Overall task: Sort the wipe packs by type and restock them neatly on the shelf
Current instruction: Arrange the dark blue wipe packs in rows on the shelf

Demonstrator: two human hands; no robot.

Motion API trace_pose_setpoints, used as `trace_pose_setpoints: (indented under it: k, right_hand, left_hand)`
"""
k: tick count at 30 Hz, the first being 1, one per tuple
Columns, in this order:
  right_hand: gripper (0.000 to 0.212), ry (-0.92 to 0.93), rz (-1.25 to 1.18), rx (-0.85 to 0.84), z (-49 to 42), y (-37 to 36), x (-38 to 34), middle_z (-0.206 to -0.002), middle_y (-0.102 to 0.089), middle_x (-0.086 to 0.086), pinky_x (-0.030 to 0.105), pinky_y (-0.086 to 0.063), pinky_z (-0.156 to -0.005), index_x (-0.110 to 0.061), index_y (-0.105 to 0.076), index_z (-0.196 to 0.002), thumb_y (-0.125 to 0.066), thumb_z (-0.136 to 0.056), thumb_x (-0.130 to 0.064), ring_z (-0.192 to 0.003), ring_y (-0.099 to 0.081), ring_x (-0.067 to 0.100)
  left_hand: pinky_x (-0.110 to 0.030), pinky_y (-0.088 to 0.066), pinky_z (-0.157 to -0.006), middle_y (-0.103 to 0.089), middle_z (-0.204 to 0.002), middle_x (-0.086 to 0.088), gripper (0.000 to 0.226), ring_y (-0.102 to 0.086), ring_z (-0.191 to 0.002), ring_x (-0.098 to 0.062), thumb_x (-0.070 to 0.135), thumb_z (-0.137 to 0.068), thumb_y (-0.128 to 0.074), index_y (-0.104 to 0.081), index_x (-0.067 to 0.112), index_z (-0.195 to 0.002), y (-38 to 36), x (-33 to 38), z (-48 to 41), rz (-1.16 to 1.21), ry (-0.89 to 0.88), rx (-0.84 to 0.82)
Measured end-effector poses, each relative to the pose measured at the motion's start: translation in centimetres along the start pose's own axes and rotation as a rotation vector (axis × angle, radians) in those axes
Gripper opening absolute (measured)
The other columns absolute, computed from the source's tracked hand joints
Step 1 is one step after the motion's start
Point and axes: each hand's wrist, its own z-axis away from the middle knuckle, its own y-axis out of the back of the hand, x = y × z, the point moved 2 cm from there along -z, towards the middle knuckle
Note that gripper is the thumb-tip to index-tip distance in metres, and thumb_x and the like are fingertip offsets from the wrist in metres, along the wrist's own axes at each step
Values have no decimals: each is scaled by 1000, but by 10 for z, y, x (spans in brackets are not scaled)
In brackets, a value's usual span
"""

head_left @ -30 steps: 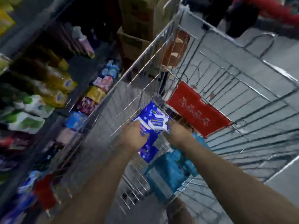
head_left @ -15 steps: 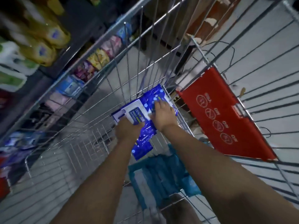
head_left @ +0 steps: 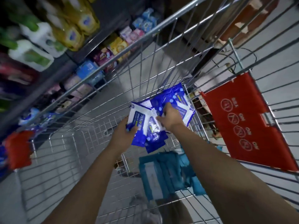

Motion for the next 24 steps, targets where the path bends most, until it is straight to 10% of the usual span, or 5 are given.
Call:
trace_pose_setpoints:
  k: [4, 7, 14, 24]
  right_hand:
    - [29, -89, -213, 156, 31, 6, -5, -82, -51, 7, 35, -40, -68, -14, -37, -91, -66, -86, -13, -76, -49, 24]
    - [26, -81, -305, 259, 61, 19, -14, -81, -50, 2, 38, -41, -70, -14, -38, -97, -62, -87, -8, -74, -49, 24]
    - [33, 91, -551, 4, 173, 51, -97, -57, -58, -13, 9, -42, -51, -16, -55, -71, -60, -85, 13, -45, -51, -8]
    - [36, 321, -307, -93, 345, -20, -324, -125, -59, 8, 34, -43, -100, 1, -51, -127, -58, -91, 0, -113, -56, 21]
  left_hand:
    - [-8, -42, -66, -61, -101, 2, 33, -61, -83, -8, 6, -93, -56, -53, 11, -125, 29, 18, 27, -170, -136, -83]
    - [-24, -45, -72, -64, -100, 1, 27, -63, -89, -20, 12, -93, -57, -55, 12, -120, 55, 35, 48, -270, -250, -70]
    - [-28, -47, -80, -65, -104, -1, 27, -59, -89, -17, 15, -92, -61, -57, 7, -118, 138, 79, 111, -176, -497, -84]
    - [-10, -43, -64, -62, -85, 9, 20, -54, -63, 15, 0, -87, -63, -57, 12, -102, 404, 77, 238, -93, -761, -111]
